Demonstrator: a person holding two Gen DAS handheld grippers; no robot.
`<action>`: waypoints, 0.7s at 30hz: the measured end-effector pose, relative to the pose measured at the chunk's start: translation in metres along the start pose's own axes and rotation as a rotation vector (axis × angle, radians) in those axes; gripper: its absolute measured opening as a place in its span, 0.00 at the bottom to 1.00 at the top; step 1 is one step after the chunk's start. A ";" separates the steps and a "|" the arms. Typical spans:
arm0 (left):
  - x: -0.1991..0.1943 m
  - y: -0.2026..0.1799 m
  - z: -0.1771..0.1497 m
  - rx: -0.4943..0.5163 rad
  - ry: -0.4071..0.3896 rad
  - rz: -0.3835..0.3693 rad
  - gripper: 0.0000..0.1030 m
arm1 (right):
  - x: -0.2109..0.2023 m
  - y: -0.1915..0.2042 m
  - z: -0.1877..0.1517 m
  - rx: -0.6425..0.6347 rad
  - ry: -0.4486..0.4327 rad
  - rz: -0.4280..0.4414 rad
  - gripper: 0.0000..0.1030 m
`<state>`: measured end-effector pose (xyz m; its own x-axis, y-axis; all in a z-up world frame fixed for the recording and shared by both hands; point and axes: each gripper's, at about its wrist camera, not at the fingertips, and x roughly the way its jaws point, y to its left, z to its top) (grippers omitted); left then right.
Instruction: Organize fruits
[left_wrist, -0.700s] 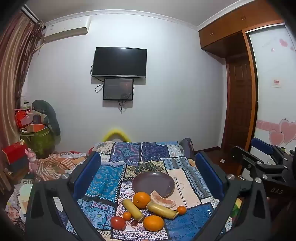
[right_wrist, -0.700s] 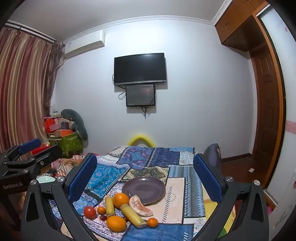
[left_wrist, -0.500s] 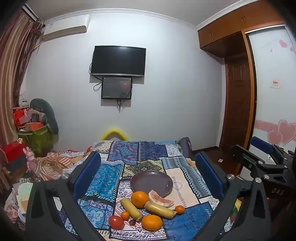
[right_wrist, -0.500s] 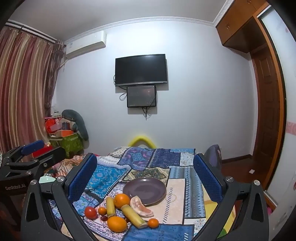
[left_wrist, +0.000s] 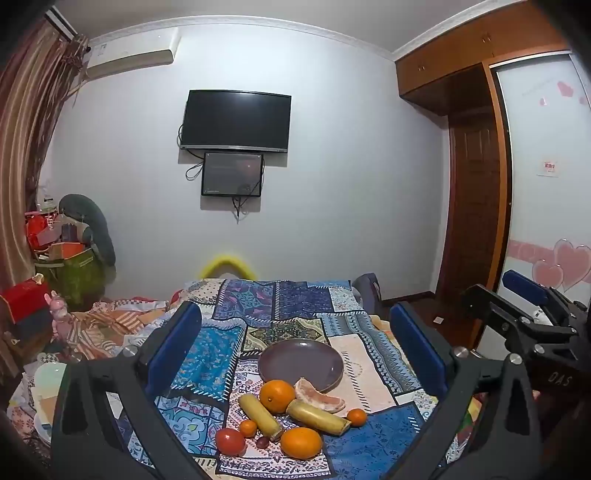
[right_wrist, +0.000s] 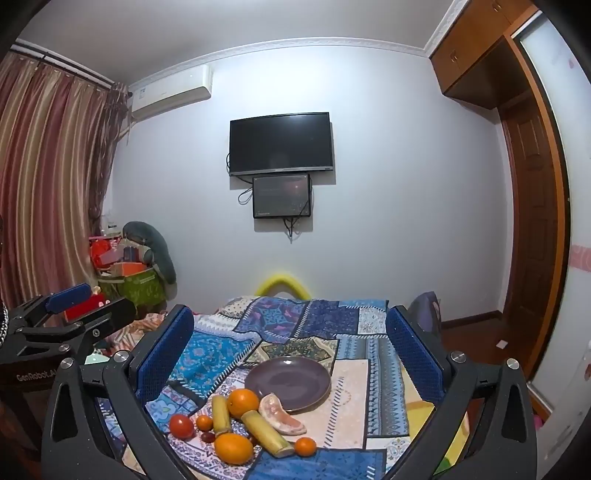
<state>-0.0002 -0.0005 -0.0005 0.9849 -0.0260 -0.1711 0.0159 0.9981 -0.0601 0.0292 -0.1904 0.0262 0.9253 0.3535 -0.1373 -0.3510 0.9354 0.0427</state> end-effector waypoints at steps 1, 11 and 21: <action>0.002 0.000 -0.004 -0.001 0.000 -0.001 1.00 | 0.001 0.000 -0.001 0.001 0.001 0.002 1.00; 0.003 -0.002 -0.004 0.001 0.004 -0.006 1.00 | 0.003 -0.001 -0.002 0.009 0.004 0.005 1.00; 0.005 -0.003 -0.004 0.000 0.011 -0.018 1.00 | 0.002 -0.002 -0.004 0.014 0.004 0.005 1.00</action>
<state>0.0041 -0.0041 -0.0054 0.9825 -0.0441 -0.1812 0.0331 0.9974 -0.0633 0.0313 -0.1916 0.0219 0.9229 0.3583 -0.1409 -0.3537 0.9336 0.0573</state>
